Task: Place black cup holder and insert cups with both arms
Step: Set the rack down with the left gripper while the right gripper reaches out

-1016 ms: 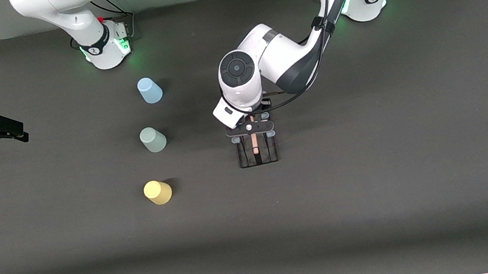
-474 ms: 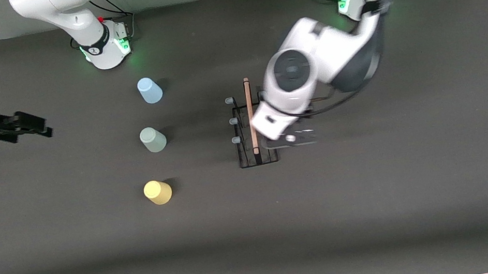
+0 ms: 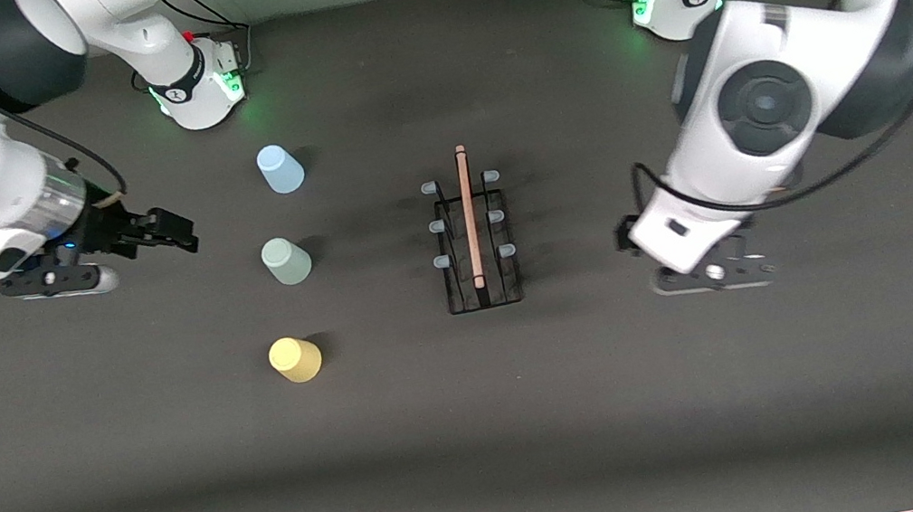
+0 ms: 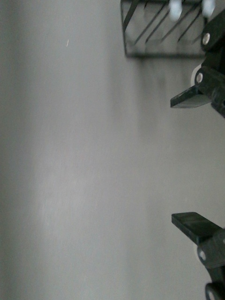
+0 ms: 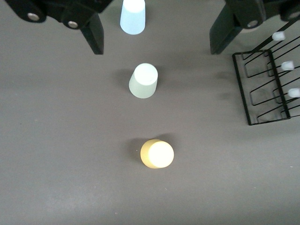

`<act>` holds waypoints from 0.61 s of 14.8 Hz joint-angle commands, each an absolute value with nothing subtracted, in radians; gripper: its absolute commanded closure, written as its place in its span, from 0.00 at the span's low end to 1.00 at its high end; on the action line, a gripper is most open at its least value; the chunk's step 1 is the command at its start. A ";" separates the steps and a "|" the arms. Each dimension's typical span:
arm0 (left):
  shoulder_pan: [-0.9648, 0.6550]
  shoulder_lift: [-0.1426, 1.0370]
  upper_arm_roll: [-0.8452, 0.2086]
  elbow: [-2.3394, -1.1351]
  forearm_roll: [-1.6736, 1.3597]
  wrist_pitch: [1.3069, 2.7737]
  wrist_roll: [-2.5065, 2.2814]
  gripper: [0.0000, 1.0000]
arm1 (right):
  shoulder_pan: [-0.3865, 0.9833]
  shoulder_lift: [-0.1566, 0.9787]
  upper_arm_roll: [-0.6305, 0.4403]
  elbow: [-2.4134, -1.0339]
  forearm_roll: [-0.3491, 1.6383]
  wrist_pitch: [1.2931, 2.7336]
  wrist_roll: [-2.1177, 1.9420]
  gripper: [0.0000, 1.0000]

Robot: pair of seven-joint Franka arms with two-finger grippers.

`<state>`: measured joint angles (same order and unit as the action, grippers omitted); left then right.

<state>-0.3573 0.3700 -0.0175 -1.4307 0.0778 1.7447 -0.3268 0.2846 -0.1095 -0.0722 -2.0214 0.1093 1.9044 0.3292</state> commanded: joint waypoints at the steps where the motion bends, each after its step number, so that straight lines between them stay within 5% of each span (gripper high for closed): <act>1: -0.298 0.318 -0.029 -1.465 0.107 1.743 -0.254 0.01 | 0.317 -0.212 -0.077 -2.230 0.103 2.052 0.359 0.00; 9: -0.187 0.232 -0.028 -1.489 0.044 1.637 -0.132 0.00 | 0.337 -0.150 -0.075 -2.408 0.104 2.267 0.390 0.00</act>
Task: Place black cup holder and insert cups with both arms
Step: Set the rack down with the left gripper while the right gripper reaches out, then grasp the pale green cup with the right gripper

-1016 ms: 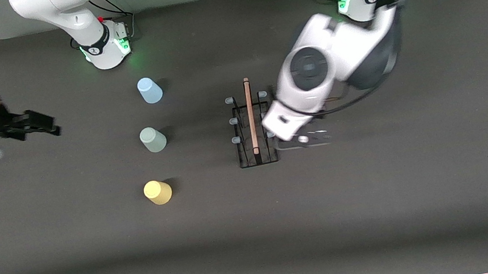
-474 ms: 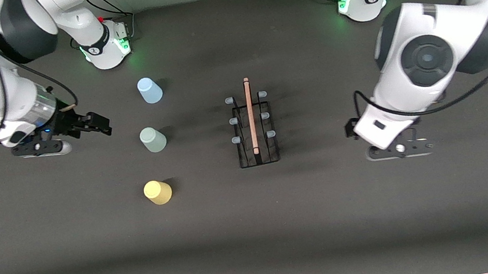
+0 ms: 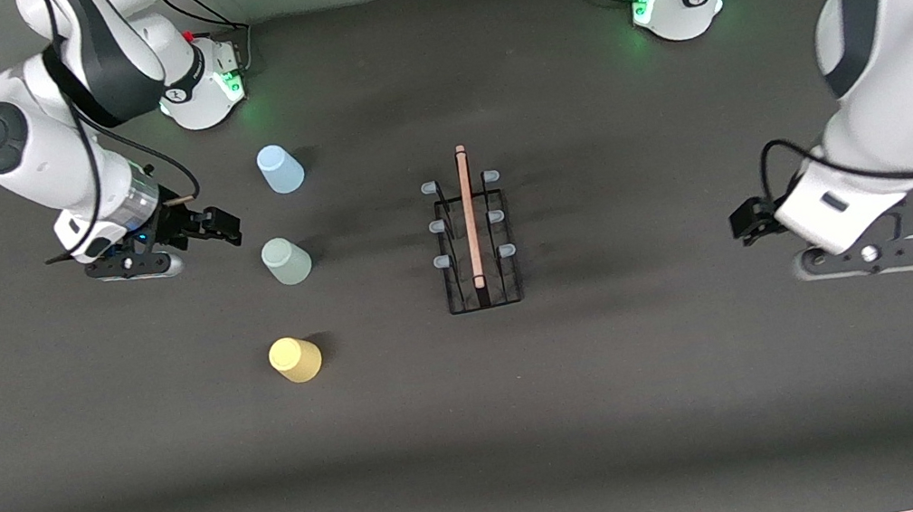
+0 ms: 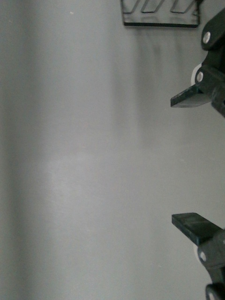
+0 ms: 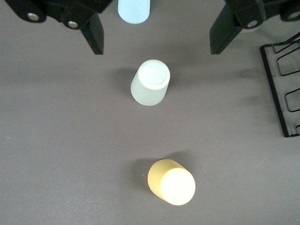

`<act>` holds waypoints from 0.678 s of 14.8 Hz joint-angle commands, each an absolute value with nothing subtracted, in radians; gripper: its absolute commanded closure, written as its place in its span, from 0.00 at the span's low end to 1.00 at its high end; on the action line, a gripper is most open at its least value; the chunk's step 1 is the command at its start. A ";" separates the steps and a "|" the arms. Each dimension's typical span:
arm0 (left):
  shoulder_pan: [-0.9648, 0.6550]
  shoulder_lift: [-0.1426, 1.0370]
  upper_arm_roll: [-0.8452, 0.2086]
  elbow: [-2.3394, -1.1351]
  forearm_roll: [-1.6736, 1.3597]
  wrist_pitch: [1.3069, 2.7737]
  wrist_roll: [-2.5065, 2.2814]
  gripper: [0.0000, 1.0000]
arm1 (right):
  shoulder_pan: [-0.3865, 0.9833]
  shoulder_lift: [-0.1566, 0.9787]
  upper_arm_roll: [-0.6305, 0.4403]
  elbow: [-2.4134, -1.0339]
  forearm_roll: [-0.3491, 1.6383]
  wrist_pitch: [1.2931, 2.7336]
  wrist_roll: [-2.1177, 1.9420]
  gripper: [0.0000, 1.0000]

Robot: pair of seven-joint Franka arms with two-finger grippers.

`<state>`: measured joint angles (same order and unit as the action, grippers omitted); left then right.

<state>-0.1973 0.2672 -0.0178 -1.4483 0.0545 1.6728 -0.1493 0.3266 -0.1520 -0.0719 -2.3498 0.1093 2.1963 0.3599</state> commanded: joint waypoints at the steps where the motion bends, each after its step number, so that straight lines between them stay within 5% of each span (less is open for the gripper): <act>1: -0.180 0.232 -0.026 -1.497 0.057 1.631 -0.130 0.00 | 0.339 -0.134 -0.075 -2.411 0.104 2.275 0.391 0.00; 10: -0.101 0.206 -0.029 -1.503 0.063 1.640 -0.080 0.00 | 0.459 0.026 -0.078 -2.464 0.104 2.500 0.551 0.00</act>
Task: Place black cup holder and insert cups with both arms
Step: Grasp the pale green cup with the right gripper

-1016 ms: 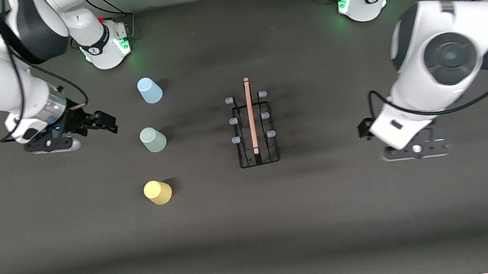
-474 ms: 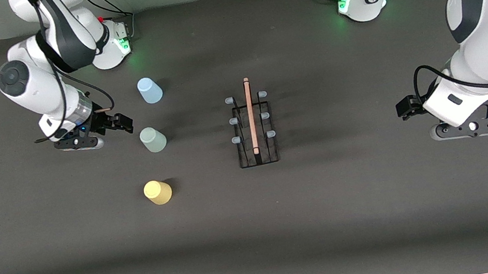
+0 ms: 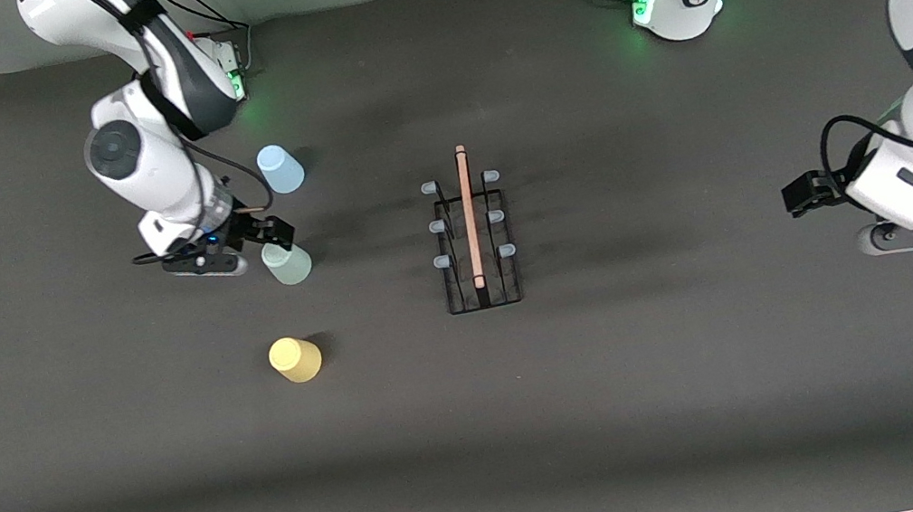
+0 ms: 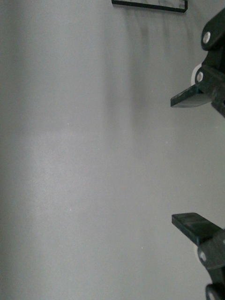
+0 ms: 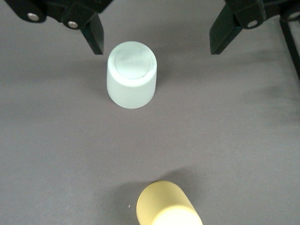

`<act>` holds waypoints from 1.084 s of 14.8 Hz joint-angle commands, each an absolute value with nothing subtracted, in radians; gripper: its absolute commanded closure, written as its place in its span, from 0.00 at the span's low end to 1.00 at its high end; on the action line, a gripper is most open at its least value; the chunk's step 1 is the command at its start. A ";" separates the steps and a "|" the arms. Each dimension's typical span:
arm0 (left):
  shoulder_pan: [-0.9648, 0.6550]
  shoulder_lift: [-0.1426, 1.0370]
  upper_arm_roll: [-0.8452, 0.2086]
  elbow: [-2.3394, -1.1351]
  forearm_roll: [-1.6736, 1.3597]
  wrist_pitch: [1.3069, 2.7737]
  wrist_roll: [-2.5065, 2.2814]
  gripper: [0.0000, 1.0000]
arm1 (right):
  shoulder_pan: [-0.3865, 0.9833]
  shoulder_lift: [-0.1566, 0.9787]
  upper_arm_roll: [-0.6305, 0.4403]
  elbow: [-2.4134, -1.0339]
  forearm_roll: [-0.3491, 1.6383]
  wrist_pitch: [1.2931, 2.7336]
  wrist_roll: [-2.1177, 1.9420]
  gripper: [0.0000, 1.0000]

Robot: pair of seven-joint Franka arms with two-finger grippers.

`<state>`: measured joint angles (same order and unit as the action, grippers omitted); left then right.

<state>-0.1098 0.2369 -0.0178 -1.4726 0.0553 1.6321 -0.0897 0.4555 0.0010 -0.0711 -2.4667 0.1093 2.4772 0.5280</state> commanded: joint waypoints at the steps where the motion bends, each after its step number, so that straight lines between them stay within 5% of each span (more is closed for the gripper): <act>1: -0.101 0.203 -0.028 -1.509 0.061 1.649 -0.092 0.00 | 0.457 0.031 -0.080 -2.471 0.104 2.502 0.551 0.00; 4: -0.083 0.170 -0.020 -1.570 0.066 1.745 -0.094 0.00 | 0.457 0.072 -0.081 -2.476 0.104 2.540 0.572 0.00; 7: -0.072 0.068 -0.018 -1.759 0.066 1.914 -0.080 0.00 | 0.459 0.112 -0.081 -2.485 0.104 2.582 0.577 0.00; 13: -0.101 0.135 -0.037 -1.614 0.055 1.809 -0.095 0.00 | 0.457 0.179 -0.081 -2.490 0.104 2.652 0.577 0.02; 15: -0.104 0.152 -0.038 -1.580 0.054 1.783 -0.095 0.00 | 0.459 0.193 -0.081 -2.490 0.104 2.664 0.577 0.16; 16: -0.106 0.152 -0.037 -1.572 0.054 1.778 -0.094 0.00 | 0.459 0.193 -0.081 -2.490 0.104 2.666 0.577 0.32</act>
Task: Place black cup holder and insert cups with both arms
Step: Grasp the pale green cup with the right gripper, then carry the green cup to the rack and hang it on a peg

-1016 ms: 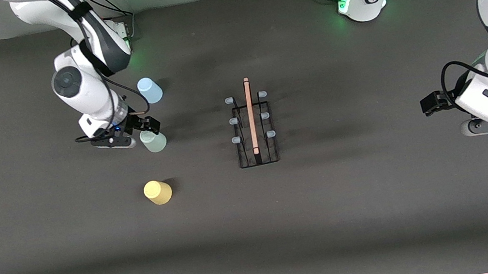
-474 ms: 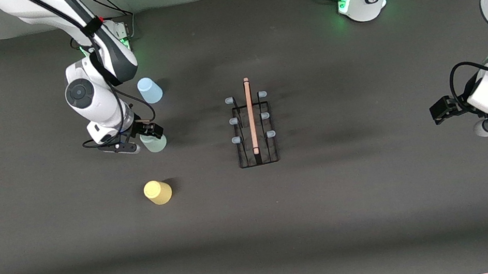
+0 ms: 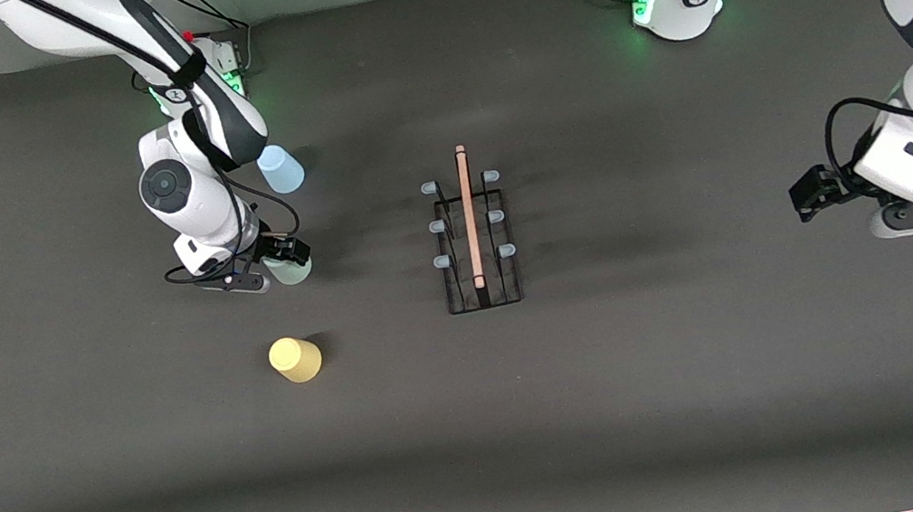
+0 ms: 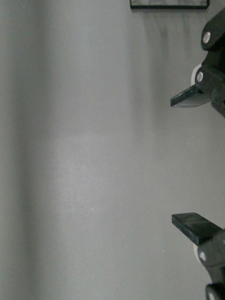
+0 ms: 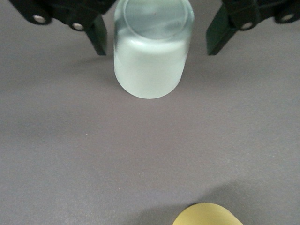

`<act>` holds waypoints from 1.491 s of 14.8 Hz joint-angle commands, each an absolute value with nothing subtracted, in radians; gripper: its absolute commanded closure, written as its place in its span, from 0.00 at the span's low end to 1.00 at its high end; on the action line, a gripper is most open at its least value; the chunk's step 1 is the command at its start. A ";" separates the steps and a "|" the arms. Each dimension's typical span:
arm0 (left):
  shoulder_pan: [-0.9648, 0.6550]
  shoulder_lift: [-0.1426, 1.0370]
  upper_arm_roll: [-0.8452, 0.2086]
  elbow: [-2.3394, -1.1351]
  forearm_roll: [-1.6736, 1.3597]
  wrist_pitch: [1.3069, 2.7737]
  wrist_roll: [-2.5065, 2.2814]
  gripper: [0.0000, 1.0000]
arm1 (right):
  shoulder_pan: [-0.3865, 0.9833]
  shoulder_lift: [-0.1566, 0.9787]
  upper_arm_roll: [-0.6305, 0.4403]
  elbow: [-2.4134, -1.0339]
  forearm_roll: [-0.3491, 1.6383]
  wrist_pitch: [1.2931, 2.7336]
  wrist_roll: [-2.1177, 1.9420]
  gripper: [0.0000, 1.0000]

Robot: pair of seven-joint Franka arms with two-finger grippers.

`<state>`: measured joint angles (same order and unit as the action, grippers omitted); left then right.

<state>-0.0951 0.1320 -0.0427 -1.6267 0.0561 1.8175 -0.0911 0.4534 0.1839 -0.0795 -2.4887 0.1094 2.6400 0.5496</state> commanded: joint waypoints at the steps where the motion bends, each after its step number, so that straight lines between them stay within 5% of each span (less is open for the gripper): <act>1: -0.106 0.152 -0.037 -1.559 0.058 1.769 -0.092 0.01 | 0.459 0.192 -0.080 -2.490 0.104 2.665 0.577 0.55; 3: -0.094 0.167 -0.037 -1.531 0.064 1.741 -0.081 0.01 | 0.459 0.183 -0.081 -2.490 0.104 2.658 0.577 0.86; 4: -0.089 0.172 -0.034 -1.529 0.063 1.743 -0.080 0.00 | 0.459 0.172 -0.081 -2.490 0.104 2.654 0.577 0.89; 13: -0.041 0.173 -0.029 -1.517 0.014 1.749 -0.080 0.00 | 0.459 -0.100 -0.075 -2.418 0.109 2.315 0.648 0.96; 22: 0.024 0.163 -0.031 -1.401 0.015 1.554 0.091 0.00 | 0.730 0.069 -0.064 -2.059 0.117 2.192 1.125 0.98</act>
